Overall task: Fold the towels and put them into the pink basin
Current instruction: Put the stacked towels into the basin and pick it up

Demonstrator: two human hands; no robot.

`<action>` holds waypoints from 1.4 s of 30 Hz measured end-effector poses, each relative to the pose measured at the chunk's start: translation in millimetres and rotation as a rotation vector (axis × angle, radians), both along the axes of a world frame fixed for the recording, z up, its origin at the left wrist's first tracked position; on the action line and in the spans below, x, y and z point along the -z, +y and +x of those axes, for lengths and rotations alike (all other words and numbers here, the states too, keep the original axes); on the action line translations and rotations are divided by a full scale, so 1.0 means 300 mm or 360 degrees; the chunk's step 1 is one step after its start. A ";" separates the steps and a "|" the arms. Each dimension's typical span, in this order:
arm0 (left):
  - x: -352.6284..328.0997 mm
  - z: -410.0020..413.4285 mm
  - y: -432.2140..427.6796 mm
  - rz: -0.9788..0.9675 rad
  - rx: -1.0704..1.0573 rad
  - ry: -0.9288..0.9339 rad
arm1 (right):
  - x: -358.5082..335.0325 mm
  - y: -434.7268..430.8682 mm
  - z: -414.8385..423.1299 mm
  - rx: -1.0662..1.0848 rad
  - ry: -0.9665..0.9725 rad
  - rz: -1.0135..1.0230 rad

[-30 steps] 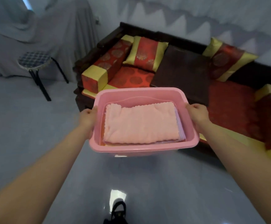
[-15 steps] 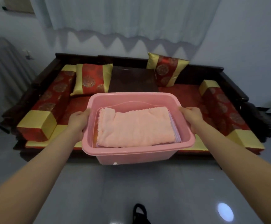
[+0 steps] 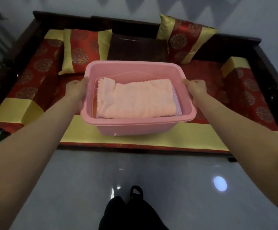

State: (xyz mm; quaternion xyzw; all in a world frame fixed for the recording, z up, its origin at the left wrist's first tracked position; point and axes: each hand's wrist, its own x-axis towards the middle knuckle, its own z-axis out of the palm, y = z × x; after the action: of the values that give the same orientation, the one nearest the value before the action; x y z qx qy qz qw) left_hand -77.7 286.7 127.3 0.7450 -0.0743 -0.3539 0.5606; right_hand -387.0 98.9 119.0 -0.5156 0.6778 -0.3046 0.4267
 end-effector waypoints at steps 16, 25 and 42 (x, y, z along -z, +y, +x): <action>0.004 0.329 -0.690 -0.0005 0.0164 -0.0031 | 0.011 -0.601 0.248 0.0170 -0.0018 -0.0055; 0.021 0.354 -1.007 0.0059 0.0109 -0.0076 | 0.045 -0.971 0.293 0.0091 -0.0059 0.0025; 0.194 0.436 -1.091 0.0235 0.0158 -0.0093 | 0.204 -1.022 0.383 -0.0017 0.0063 0.0235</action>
State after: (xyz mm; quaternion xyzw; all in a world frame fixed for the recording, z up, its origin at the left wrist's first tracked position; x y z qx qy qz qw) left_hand 53.2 -40.5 69.3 0.7897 -0.1013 -0.3638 0.4836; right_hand -272.1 -207.6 57.9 -0.4922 0.7039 -0.2413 0.4517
